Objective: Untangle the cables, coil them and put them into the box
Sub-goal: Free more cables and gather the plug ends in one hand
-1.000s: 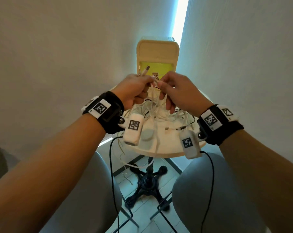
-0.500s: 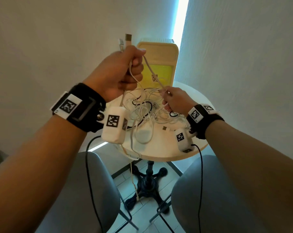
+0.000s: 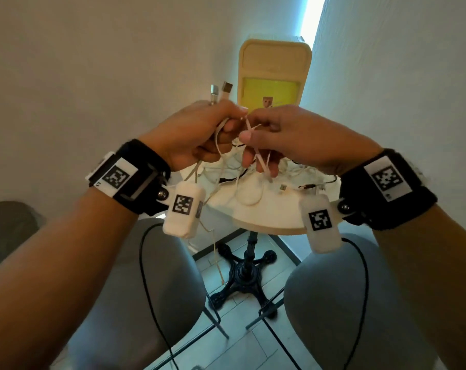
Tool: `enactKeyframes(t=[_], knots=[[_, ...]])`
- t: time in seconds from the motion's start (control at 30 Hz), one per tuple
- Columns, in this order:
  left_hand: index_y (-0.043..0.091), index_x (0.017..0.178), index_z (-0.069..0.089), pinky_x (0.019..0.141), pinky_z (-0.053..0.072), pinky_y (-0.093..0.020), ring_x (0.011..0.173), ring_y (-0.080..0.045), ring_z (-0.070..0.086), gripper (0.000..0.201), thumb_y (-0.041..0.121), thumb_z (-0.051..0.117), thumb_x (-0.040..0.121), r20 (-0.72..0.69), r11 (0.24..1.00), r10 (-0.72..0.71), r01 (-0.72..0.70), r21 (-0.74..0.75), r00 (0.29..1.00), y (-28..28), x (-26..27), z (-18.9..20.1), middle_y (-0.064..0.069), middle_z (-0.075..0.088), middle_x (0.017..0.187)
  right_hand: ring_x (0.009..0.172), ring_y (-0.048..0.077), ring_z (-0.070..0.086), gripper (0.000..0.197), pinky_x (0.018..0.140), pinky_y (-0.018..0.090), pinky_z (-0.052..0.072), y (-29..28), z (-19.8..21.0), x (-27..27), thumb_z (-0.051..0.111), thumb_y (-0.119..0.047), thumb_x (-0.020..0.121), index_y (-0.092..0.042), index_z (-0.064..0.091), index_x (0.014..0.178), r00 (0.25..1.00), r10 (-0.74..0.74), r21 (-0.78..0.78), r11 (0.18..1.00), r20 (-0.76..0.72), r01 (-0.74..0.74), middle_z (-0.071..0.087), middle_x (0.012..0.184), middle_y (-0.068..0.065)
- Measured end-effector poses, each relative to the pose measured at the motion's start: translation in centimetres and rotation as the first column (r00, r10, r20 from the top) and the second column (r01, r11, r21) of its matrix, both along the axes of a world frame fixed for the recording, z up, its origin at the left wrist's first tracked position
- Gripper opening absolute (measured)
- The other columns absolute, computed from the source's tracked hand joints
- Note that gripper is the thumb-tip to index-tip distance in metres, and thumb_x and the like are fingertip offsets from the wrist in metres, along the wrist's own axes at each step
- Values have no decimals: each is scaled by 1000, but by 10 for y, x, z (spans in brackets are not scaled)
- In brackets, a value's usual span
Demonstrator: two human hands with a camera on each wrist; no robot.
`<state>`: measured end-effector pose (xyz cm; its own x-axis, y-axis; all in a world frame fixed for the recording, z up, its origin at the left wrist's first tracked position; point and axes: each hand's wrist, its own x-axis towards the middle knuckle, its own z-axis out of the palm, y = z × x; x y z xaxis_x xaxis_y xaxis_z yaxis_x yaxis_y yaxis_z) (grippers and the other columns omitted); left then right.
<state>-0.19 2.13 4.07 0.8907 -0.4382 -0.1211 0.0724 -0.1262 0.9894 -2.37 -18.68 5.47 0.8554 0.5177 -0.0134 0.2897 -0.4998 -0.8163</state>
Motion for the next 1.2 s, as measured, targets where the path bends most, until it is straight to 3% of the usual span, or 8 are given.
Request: enactKeyframes(t=[0.17, 0.3, 0.47, 0.67, 0.8, 0.87, 1.0, 1.2], knots=[[20, 69, 48, 39, 13, -19, 49, -11, 14, 49, 45, 46, 111, -74, 986, 134, -141, -89, 988, 16, 9, -7, 4, 25, 60, 64, 32, 68, 19, 56, 36, 61, 10, -19, -7, 58, -16, 108, -2, 71, 111, 992, 73, 42, 997, -99, -69, 77, 83, 19], [21, 67, 43, 33, 18, -17, 40, -7, 19, 49, 41, 39, 112, -297, 882, 241, -336, -331, 924, 43, 31, -15, 7, 21, 53, 77, 31, 77, 15, 75, 41, 65, 19, -52, -11, 60, -8, 105, -5, 72, 113, 956, 143, -151, 971, -257, -186, 81, 90, 12], [22, 60, 39, 41, 19, -20, 42, -10, 21, 54, 46, 40, 108, -419, 828, 288, -444, -343, 861, 53, 35, -29, 6, 21, 56, 99, 12, 75, 29, 98, 35, 59, 26, -63, -4, 70, -13, 98, -19, 74, 126, 954, 221, -373, 883, -203, -284, 81, 106, -6], [22, 58, 35, 31, 19, -18, 37, -7, 22, 59, 45, 40, 112, -390, 810, 87, -293, -507, 917, 28, 24, -19, 7, 22, 51, 94, 17, 72, 36, 94, 45, 60, 57, -61, 12, 70, -30, 98, -18, 64, 132, 1000, 5, -81, 997, -17, -6, 76, 106, -3], [22, 65, 37, 30, 21, -20, 38, -6, 23, 55, 52, 52, 108, -340, 812, 143, -306, -496, 929, 9, 19, -7, 7, 26, 53, 71, 12, 65, 18, 71, 34, 56, 77, -73, 6, 56, -18, 108, -5, 66, 100, 995, 24, 168, 986, -95, -8, 66, 78, 3], [21, 65, 40, 32, 22, -22, 41, -7, 23, 54, 48, 55, 108, -344, 782, 182, -347, -517, 921, 11, 22, -4, 7, 25, 56, 63, 19, 61, 25, 62, 38, 56, 79, -80, 3, 47, -22, 113, -8, 63, 100, 983, 21, 292, 956, -182, 34, 59, 73, 6], [25, 62, 28, 32, 17, -21, 41, -8, 14, 54, 36, 47, 111, -370, 743, 234, -410, -529, 899, 14, 27, -6, 7, 17, 52, 47, 4, 35, 38, 44, 20, 32, 81, -89, -2, 38, -40, 114, -18, 55, 88, 990, -66, 334, 937, -126, 105, 41, 64, -4], [26, 60, 24, 32, 14, -19, 39, -9, 11, 55, 32, 44, 110, -325, 748, 232, -382, -543, 917, 10, 26, -17, 7, 15, 51, 40, 0, 34, 39, 38, 13, 29, 78, -86, -4, 39, -32, 115, -13, 51, 84, 994, -41, 333, 940, -98, 72, 40, 60, -2]])
